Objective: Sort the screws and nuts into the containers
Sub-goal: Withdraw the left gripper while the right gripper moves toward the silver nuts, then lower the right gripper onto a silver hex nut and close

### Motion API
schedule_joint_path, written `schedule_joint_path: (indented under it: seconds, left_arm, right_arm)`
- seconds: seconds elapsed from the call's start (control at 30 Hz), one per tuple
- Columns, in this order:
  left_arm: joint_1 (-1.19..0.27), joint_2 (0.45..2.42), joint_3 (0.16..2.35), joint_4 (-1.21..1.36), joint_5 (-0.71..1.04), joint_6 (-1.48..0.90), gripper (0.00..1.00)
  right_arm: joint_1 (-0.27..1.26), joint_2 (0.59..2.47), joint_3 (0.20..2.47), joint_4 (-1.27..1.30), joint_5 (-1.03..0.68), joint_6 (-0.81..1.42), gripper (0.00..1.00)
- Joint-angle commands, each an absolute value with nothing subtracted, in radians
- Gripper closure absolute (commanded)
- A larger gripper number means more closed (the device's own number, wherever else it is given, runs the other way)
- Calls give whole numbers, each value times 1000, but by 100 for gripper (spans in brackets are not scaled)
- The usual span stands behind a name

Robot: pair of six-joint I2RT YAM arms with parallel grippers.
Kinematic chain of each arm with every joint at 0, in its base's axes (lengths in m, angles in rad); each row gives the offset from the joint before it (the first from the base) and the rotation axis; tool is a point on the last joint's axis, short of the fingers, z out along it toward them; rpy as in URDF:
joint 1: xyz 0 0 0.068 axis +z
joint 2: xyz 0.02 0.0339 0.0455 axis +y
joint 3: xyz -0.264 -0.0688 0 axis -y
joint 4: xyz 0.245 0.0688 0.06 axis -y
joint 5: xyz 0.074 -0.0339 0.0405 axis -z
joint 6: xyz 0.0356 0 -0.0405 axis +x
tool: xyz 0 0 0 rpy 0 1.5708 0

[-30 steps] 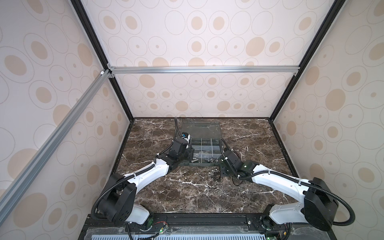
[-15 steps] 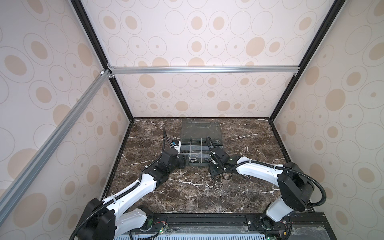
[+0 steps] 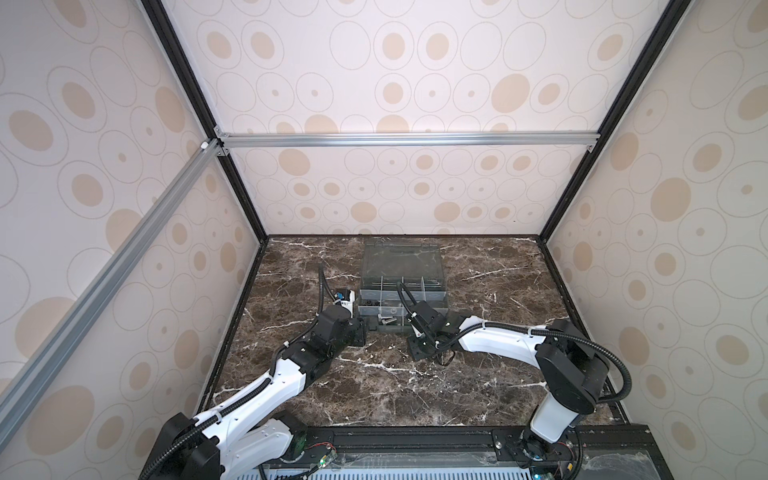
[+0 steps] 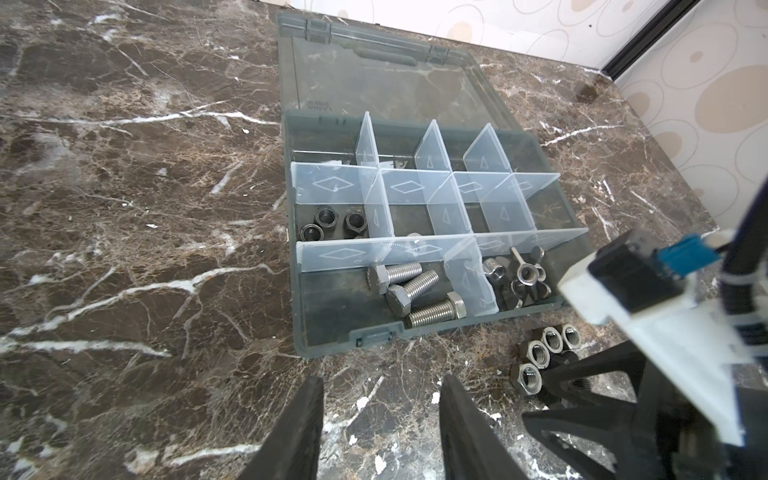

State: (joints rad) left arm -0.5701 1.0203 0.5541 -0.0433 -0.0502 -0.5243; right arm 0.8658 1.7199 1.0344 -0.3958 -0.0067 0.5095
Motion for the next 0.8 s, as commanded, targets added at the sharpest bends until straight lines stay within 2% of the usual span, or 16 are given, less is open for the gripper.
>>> schedule_joint_path:
  seconds: [0.0,0.5,0.77]
  left_arm:
    - [-563,995,541,-61,-59,-556,54]
    - [-563,957,502,-72,-58,-574,54]
    - [-563,976,509,-61,-53,-572,54]
  right_arm:
    - [879,1747,1063,-407,-15,501,52]
    - [942,1808,1115,-417,-37,484,52]
    - [942,1721,1120,-452,69,465,52]
